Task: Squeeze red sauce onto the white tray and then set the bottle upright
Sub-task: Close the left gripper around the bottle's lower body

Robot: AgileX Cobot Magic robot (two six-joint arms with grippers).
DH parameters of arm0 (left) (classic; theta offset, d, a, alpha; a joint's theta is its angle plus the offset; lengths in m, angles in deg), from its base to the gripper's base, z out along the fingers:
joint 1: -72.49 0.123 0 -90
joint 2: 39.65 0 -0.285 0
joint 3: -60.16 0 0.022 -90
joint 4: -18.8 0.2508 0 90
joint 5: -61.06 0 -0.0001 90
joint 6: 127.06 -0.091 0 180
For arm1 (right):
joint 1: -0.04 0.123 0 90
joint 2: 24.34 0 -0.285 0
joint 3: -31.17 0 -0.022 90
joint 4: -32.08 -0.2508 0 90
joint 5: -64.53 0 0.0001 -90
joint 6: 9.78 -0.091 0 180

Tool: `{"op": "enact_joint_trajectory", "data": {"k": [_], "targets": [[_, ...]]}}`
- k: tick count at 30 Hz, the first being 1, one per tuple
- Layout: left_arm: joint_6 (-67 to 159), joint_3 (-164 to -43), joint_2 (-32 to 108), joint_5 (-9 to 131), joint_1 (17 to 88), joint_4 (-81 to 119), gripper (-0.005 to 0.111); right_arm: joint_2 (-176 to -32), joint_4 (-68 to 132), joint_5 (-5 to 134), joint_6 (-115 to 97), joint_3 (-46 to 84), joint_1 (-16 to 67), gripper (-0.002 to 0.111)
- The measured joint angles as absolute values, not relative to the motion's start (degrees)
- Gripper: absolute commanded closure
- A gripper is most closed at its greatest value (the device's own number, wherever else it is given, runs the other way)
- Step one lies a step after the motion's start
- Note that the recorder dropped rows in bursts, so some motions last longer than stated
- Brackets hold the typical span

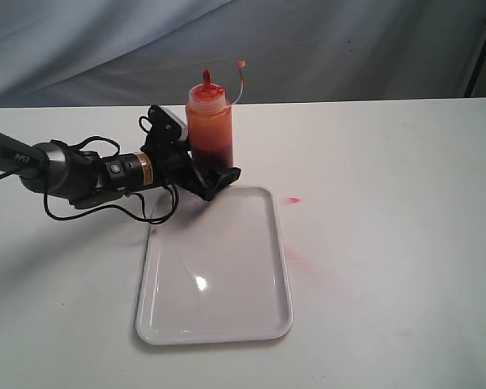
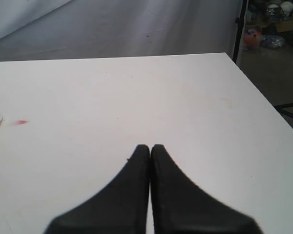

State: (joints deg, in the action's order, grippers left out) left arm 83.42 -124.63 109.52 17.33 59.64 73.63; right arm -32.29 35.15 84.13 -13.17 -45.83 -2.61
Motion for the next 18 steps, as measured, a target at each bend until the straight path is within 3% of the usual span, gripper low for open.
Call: {"op": "enact_joint_trajectory", "data": {"k": [18], "targets": [[83.56,-124.75,109.52,19.22,59.14,69.29,0.003,-32.29,35.15,84.13,-13.17,-45.83,-2.61,0.108]]}}
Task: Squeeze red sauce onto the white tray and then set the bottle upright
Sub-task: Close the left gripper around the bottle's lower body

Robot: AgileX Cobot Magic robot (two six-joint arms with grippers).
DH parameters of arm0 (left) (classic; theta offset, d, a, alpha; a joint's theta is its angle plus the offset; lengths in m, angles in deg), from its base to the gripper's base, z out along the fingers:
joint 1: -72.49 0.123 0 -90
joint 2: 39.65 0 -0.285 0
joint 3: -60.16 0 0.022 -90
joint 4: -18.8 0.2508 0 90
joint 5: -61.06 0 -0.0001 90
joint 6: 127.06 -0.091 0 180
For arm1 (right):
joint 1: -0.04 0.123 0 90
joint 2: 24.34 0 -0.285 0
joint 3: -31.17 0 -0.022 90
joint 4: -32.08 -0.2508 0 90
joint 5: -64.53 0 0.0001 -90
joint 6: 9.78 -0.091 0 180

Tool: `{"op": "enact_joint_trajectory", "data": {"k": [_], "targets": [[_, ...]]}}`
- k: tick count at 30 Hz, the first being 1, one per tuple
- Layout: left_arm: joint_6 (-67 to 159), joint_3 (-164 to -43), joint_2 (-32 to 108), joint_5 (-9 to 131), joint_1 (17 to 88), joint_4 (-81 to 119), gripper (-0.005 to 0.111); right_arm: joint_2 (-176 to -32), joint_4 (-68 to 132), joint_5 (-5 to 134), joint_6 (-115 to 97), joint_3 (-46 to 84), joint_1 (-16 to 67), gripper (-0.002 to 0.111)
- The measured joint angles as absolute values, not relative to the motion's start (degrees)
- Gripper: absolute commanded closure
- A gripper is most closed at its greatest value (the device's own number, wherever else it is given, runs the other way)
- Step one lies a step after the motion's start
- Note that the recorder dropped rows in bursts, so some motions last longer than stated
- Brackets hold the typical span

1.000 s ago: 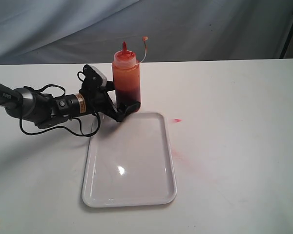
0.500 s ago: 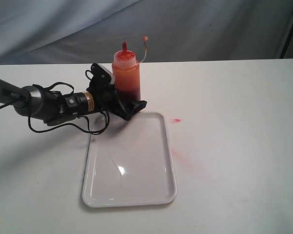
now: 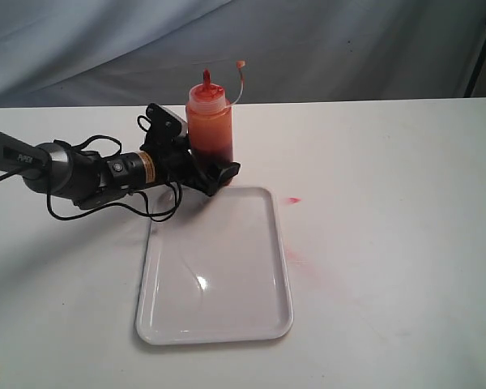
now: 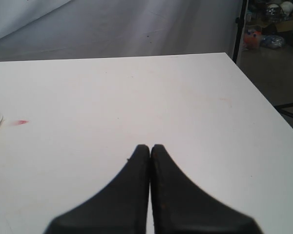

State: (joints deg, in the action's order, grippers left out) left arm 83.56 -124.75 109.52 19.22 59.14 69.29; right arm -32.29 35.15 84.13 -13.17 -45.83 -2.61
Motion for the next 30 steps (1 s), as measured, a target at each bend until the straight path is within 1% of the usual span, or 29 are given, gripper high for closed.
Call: {"op": "enact_joint_trajectory", "data": {"k": [2,4,5,9,13,16,18,19,20,21,30], "targets": [[83.56,-124.75,109.52,19.22,59.14,69.29,0.004,-32.29,35.15,84.13,-13.17,-45.83,-2.61,0.108],[83.56,-124.75,109.52,19.22,59.14,69.25,0.01,-32.29,35.15,84.13,-13.17,-45.83,-2.61,0.108],[83.56,-124.75,109.52,19.22,59.14,69.25,0.015,-32.29,35.15,84.13,-13.17,-45.83,-2.61,0.108],[83.56,-124.75,109.52,19.22,59.03,69.25,0.039,-32.29,35.15,84.13,-13.17,-45.83,-2.61,0.108],[83.56,-124.75,109.52,19.22,59.04,69.25,0.058,-32.29,35.15,84.13,-13.17,-45.83,-2.61,0.108],[83.56,-124.75,109.52,19.22,59.04,69.25,0.075,-32.29,35.15,84.13,-13.17,-45.83,-2.61,0.108],[83.56,-124.75,109.52,19.25,59.04,69.25,0.087,-32.29,35.15,84.13,-13.17,-45.83,-2.61,0.108],[83.56,-124.75,109.52,19.25,59.04,69.25,0.098,-32.29,35.15,84.13,-13.17,-45.83,-2.61,0.108],[83.56,-124.75,109.52,19.36,59.04,69.14,0.104,-32.29,35.15,84.13,-13.17,-45.83,-2.61,0.108],[83.56,-124.75,109.52,19.36,59.04,69.15,0.107,-32.29,35.15,84.13,-13.17,-45.83,-2.61,0.108],[80.45,-124.75,109.52,19.25,59.04,69.38,0.106,-32.29,35.15,84.13,-13.17,-45.83,-2.61,0.108]]}}
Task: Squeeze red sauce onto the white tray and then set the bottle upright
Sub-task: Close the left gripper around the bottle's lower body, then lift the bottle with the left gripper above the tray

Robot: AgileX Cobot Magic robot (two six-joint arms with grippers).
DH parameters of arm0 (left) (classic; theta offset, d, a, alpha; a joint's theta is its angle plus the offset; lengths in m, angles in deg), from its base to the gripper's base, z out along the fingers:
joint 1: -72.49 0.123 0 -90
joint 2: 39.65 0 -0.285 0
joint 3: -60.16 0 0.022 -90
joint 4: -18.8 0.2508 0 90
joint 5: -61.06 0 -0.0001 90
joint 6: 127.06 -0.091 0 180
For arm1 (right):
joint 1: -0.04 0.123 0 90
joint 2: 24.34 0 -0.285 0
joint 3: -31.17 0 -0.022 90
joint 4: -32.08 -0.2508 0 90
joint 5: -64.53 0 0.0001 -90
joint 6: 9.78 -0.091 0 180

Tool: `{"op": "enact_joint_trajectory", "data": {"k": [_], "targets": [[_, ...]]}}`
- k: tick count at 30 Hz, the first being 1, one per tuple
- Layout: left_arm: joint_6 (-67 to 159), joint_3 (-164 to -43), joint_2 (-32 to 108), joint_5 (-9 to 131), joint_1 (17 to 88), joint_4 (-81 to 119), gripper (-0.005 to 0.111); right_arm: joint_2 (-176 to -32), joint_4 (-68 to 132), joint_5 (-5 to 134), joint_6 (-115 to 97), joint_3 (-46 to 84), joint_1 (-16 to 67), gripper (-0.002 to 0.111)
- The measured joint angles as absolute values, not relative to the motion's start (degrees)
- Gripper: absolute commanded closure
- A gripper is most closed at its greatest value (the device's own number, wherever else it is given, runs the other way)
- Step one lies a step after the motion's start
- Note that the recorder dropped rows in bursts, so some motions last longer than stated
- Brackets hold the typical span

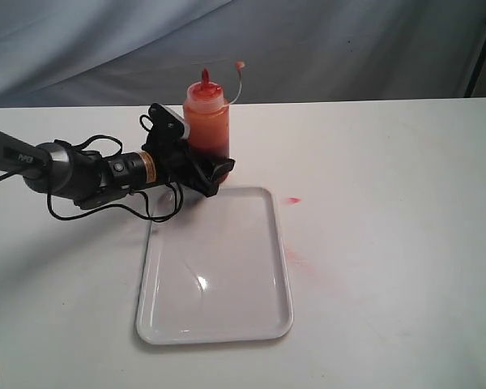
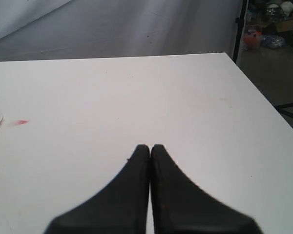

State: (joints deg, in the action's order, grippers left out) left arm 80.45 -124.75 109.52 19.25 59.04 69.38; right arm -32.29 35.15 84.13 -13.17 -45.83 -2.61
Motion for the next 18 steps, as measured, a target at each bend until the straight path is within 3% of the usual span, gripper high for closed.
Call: {"op": "enact_joint_trajectory", "data": {"k": [8,18], "targets": [[80.54,-124.75,106.67,22.21,59.04,79.57,0.106,-32.29,35.15,84.13,-13.17,-45.83,-2.61,0.108],[97.93,-118.9,96.04,24.13,61.87,100.15,0.107,-32.29,35.15,84.13,-13.17,-45.83,-2.61,0.108]]}}
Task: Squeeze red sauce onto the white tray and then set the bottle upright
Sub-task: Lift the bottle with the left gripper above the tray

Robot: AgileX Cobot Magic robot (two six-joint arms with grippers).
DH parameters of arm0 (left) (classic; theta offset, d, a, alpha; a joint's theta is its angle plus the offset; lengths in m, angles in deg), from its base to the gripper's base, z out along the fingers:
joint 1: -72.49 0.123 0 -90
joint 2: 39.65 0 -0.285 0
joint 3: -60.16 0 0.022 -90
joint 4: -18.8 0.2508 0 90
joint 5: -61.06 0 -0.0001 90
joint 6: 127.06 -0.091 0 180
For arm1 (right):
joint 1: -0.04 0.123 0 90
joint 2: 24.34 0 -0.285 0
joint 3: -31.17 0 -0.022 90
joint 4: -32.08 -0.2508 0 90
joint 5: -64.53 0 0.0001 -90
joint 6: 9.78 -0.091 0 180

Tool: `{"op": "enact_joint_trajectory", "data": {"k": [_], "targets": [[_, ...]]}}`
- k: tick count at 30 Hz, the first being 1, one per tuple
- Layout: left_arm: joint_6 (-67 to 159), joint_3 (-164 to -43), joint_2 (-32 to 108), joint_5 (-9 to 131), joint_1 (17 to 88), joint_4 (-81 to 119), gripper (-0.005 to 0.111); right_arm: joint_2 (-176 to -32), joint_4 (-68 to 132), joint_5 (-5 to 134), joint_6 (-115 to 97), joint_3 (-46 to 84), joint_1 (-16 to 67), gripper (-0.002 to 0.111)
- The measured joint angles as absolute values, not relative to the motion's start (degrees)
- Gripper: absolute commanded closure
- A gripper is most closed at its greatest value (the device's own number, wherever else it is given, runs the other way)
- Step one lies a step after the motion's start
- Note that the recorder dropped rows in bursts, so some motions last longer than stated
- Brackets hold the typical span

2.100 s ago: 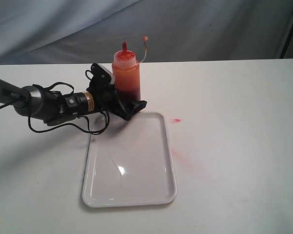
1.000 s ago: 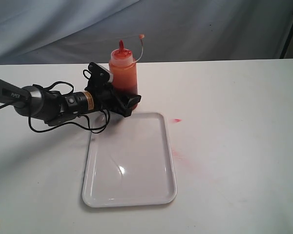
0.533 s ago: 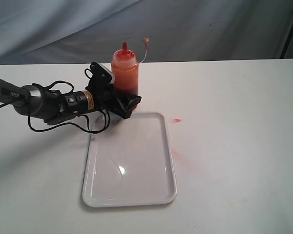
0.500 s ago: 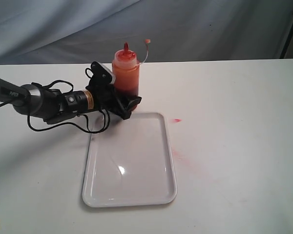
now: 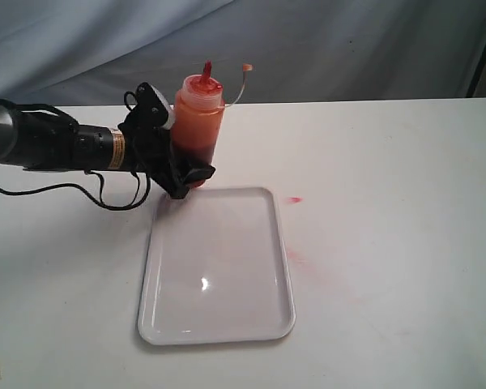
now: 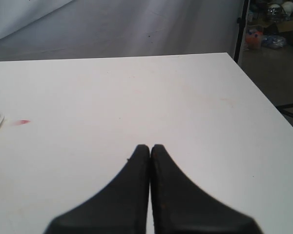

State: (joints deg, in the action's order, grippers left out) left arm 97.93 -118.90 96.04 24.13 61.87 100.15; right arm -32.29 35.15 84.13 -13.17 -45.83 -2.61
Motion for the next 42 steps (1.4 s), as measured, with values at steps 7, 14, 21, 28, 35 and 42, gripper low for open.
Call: {"op": "enact_joint_trajectory", "data": {"k": [7,14,21,28,35,42], "targets": [[103.92,-108.25,83.24,23.99,61.85,107.33,0.107,-32.29,35.15,84.13,-13.17,-45.83,-2.61,0.108],[108.31,-94.91,73.78,23.47,61.85,112.02,0.107,-32.29,35.15,84.13,-13.17,-45.83,-2.61,0.108],[101.71,-83.98,69.04,23.58,61.85,109.98,0.107,-32.29,35.15,84.13,-13.17,-45.83,-2.61,0.108],[98.64,-79.84,68.62,23.67,61.85,107.13,0.107,-32.29,35.15,84.13,-13.17,-45.83,-2.61,0.108],[98.17,-78.97,66.3,23.67,61.85,106.63,0.107,-32.29,35.15,84.13,-13.17,-45.83,-2.61,0.108],[97.96,-76.64,61.26,23.67,61.85,106.75,0.107,-32.29,35.15,84.13,-13.17,-45.83,-2.61,0.108]]}}
